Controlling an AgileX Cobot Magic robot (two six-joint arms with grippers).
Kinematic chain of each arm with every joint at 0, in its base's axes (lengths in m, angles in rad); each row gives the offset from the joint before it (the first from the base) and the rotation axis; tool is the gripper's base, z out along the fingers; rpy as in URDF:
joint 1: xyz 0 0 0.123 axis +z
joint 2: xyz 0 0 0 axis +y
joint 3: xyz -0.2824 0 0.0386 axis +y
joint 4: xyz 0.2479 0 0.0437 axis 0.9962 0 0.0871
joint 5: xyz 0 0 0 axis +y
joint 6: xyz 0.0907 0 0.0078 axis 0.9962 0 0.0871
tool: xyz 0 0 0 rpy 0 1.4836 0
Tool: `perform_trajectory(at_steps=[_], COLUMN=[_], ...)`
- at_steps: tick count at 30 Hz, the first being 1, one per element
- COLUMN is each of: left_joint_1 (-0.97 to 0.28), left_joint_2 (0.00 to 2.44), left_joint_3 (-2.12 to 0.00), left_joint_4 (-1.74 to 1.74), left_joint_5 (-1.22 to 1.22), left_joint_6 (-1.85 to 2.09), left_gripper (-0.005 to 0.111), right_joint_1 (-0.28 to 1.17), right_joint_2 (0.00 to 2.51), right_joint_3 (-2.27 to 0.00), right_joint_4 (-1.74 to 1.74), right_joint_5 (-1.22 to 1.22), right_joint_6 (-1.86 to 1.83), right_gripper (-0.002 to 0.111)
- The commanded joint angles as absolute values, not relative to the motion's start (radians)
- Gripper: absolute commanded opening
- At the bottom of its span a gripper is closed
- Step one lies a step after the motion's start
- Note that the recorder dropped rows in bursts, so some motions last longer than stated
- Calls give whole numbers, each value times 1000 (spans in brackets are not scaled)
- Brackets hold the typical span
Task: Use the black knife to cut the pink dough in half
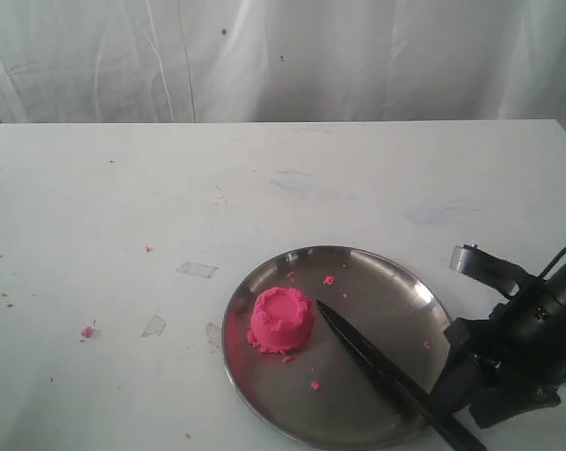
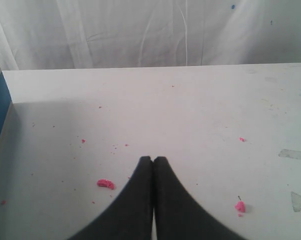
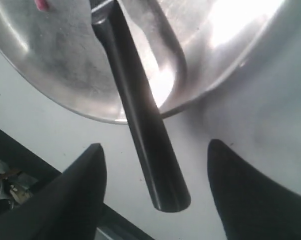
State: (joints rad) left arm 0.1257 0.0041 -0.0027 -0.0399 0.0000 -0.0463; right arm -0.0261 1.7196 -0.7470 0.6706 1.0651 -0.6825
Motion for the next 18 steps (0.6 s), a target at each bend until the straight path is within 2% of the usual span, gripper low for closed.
perform_trajectory(at_steps=[1,18], left_joint_1=[128,128], left_joint_2=[0,0], left_joint_3=[0,0], left_joint_4=[-51,-51], left_joint_5=[-6,-6], left_joint_6=[-47,-47], left_gripper=[0,0], right_joint_1=[-30,-30], right_joint_2=[1775,1864], right_joint_3=[-742,-742], right_joint_4=[684,748], right_joint_5=[1066,1096], right_joint_6=[-702,-758], right_gripper=[56,55])
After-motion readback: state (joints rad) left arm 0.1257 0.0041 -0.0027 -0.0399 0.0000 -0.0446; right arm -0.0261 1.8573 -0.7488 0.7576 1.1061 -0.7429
